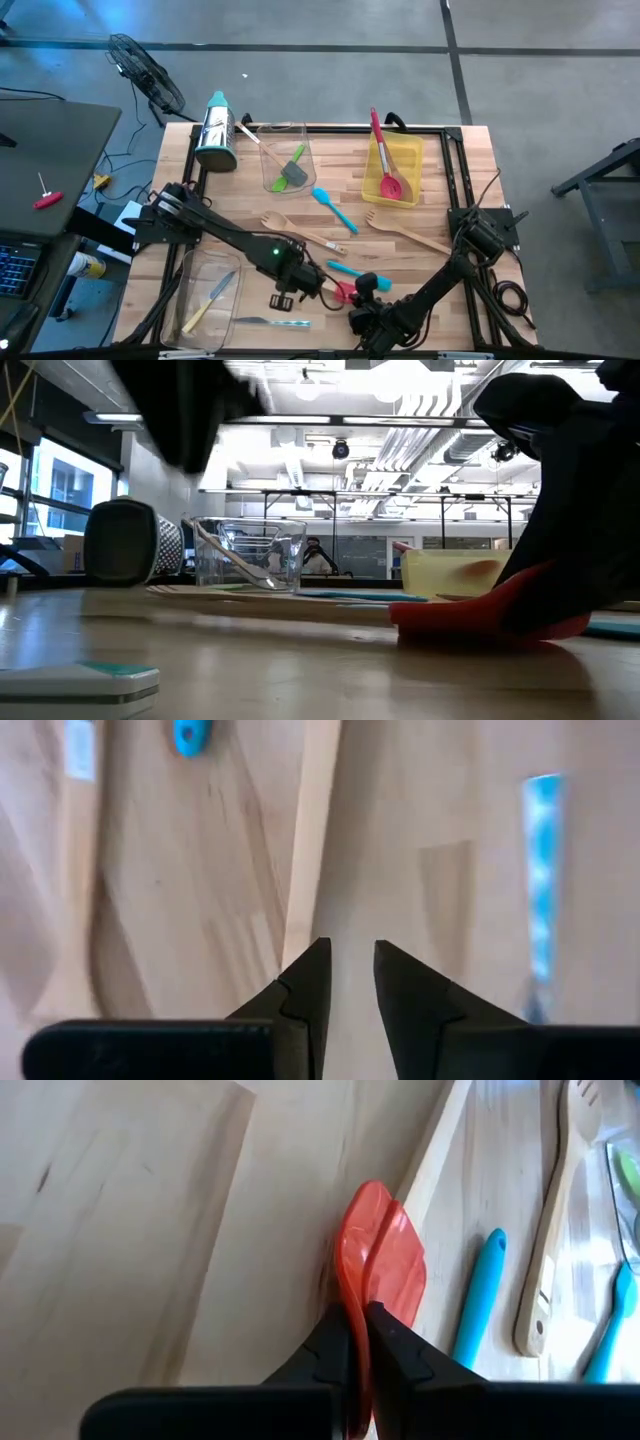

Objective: Pick & Place Kitchen Items
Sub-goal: Put the orange spatula into the top transparent bin

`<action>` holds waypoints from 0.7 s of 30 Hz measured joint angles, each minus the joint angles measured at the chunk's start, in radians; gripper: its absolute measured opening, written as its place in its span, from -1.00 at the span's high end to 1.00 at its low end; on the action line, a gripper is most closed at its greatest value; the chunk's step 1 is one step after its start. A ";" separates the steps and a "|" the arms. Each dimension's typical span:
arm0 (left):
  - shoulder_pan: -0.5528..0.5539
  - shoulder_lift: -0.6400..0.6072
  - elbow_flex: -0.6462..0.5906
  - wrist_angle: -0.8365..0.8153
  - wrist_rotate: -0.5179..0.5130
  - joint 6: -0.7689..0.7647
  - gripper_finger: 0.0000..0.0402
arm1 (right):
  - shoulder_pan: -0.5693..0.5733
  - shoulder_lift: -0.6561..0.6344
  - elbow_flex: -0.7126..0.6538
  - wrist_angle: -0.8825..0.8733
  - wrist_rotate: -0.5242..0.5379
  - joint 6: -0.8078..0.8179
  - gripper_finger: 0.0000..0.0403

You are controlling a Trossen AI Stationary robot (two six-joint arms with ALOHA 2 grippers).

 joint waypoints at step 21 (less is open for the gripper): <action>-0.183 -0.079 0.659 0.022 -0.220 0.050 0.63 | 0.053 -0.205 -0.007 -0.125 0.264 0.087 0.98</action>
